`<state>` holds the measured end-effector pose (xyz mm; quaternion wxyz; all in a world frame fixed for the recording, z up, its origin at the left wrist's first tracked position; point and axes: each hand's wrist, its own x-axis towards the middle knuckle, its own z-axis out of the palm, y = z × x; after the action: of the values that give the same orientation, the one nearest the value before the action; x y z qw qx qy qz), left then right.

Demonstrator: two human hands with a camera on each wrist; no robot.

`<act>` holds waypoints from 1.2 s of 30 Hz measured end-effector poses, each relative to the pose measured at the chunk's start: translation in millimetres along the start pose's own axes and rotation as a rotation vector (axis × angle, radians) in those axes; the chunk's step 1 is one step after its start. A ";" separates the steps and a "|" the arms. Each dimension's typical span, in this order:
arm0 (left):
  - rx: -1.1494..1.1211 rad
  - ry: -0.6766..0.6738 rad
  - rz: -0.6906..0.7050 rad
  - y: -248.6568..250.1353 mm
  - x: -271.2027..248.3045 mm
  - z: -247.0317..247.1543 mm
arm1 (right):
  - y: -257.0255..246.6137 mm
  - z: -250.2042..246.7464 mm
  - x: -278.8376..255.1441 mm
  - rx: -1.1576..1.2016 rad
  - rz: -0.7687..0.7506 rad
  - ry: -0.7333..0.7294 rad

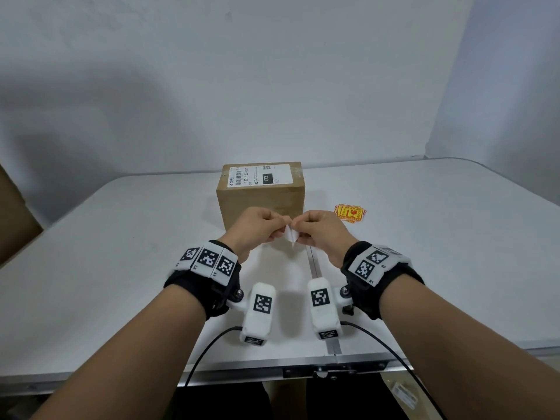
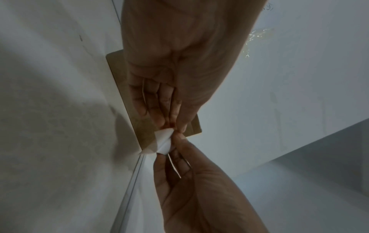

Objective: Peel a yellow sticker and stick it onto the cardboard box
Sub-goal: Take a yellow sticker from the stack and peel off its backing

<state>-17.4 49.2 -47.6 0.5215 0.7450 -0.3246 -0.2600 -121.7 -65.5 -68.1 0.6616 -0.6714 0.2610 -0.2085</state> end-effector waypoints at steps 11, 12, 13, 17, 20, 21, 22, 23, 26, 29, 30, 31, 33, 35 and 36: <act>0.196 0.083 0.051 -2.6 1.2 3.0 | -0.5 4.1 -4.3 -0.071 -0.016 0.013; 0.214 0.086 0.060 -2.4 0.7 3.6 | -0.7 4.0 -4.3 -0.063 -0.006 0.006; 0.230 0.089 0.069 -2.2 0.0 3.9 | -1.3 3.9 -4.4 -0.054 0.005 -0.002; 0.263 0.092 0.085 -1.6 -1.6 5.3 | -3.2 3.0 -4.1 -0.029 0.033 -0.016; 0.199 0.074 0.064 -2.2 -1.1 5.8 | -3.7 2.6 -3.8 -0.002 0.052 -0.017; 0.170 0.067 0.055 -2.5 -0.9 6.1 | -3.9 2.4 -4.0 0.012 0.060 -0.014; 0.140 0.062 0.045 -3.1 -0.5 6.5 | -4.2 2.4 -4.1 0.027 0.069 -0.013; 0.110 0.059 0.033 -3.6 -0.3 6.8 | -4.5 2.5 -4.1 0.045 0.076 -0.013; 0.029 0.048 -0.004 -5.2 0.8 7.1 | -5.1 2.6 -4.0 0.112 0.103 -0.026; -0.025 0.027 -0.034 -5.9 0.9 6.5 | -4.7 2.5 -3.3 0.158 0.119 -0.041; -0.030 0.027 -0.037 -6.2 0.5 6.0 | -5.5 2.5 -3.7 0.158 0.119 -0.047; -0.025 0.032 -0.034 -6.0 -0.2 5.3 | -6.4 2.3 -3.7 0.157 0.117 -0.059; 0.007 0.050 -0.013 -5.5 -1.1 3.4 | -8.6 2.6 -4.2 0.145 0.118 -0.103; 0.061 0.062 0.011 -4.5 -2.3 1.7 | -8.0 4.4 -2.7 0.093 0.128 -0.132; 0.090 0.064 0.022 -3.4 -3.1 1.3 | -7.9 5.8 -1.7 0.061 0.123 -0.123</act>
<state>-19.6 51.6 -51.1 0.5005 0.7721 -0.3272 -0.2152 -118.7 -60.0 -60.3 0.7081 -0.6452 0.2540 -0.1335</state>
